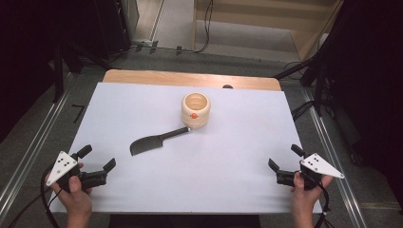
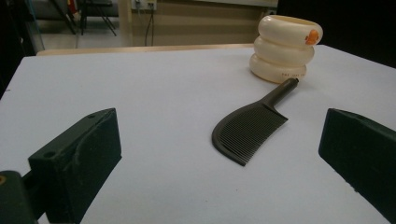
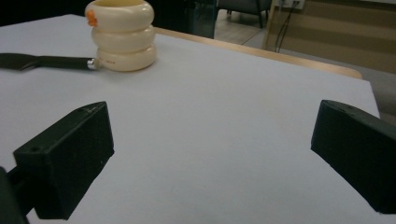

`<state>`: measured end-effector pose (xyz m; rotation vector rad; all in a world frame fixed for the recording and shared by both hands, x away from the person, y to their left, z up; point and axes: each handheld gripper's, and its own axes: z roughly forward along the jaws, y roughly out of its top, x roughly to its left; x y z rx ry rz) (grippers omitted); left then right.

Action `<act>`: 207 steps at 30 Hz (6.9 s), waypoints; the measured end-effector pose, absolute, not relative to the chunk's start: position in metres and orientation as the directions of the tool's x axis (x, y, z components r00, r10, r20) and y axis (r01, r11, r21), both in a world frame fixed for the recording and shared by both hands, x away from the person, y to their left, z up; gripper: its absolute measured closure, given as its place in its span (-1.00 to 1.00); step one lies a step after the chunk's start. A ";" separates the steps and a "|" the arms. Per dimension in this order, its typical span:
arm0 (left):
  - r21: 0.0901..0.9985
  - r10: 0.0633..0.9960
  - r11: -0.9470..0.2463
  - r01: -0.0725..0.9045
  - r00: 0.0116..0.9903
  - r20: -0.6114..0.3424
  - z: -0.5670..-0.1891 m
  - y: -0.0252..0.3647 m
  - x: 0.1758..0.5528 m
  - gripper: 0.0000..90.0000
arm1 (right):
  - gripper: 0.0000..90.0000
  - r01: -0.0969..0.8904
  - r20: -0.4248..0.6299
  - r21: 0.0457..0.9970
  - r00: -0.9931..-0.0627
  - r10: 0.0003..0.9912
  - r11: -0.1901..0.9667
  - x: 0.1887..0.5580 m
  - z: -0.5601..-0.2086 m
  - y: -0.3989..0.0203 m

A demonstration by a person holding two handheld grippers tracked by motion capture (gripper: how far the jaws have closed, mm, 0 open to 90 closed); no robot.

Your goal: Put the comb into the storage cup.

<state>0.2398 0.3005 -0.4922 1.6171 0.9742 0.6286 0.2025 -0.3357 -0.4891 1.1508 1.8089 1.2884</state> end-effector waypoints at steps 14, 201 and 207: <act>0.959 0.847 -0.069 0.274 0.524 -0.088 -0.492 0.300 0.240 -1.00 | -1.00 0.253 -0.050 0.941 -0.552 0.832 0.224 0.227 -0.451 -0.300; 0.956 0.819 -0.054 0.287 0.561 -0.122 -0.493 0.302 0.244 -1.00 | -1.00 0.396 0.041 0.417 -0.908 0.418 0.818 0.398 -0.452 -0.002; 0.957 0.818 -0.050 0.287 0.562 -0.126 -0.493 0.302 0.244 -1.00 | -0.68 0.408 0.035 0.338 -0.906 0.422 0.848 0.405 -0.467 0.011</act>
